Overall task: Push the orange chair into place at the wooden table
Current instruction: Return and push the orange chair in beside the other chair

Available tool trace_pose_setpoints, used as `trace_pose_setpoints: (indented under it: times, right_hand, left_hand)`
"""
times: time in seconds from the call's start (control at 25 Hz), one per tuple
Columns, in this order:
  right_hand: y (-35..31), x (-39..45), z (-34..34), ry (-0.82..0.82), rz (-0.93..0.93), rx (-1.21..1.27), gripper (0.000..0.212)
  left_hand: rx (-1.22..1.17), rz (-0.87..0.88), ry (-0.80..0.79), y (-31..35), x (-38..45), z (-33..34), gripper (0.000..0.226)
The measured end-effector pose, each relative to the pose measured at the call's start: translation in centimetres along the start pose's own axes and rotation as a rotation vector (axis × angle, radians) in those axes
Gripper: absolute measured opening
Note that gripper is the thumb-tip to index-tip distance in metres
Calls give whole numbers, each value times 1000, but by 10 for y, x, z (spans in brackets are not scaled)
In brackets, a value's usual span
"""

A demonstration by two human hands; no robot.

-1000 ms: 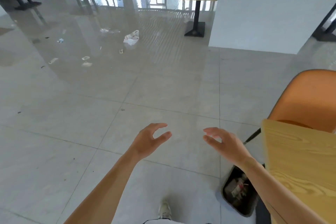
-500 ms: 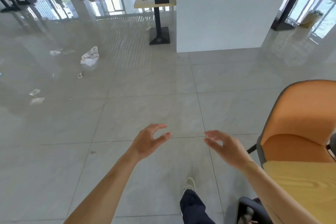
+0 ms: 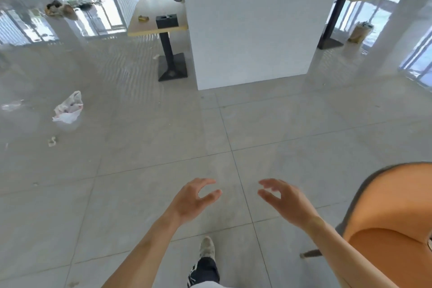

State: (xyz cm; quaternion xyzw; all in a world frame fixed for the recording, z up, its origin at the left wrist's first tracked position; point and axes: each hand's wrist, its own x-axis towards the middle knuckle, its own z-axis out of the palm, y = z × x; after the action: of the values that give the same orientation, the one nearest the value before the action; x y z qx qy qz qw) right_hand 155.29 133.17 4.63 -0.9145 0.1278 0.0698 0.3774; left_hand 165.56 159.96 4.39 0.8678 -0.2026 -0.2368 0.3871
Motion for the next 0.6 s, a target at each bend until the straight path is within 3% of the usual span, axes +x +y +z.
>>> trace_pose_setpoints:
  times: [0.24,0.36,0.48,0.6]
  right_hand:
    - [30,114,-56,100,154,-9,39]
    - [47,145,-101,196,287,-1,41]
    - [77,152,-146,332,436,38,41]
    - [115,139,-175,469,571,60,42]
  left_hand:
    - [38,93,-164,18,185,-18,49]
    - [79,178,-314,60,276,-13,61]
    - [126,285,-444,117,359,18,66]
    - [183,439,-601,177,419,73,54]
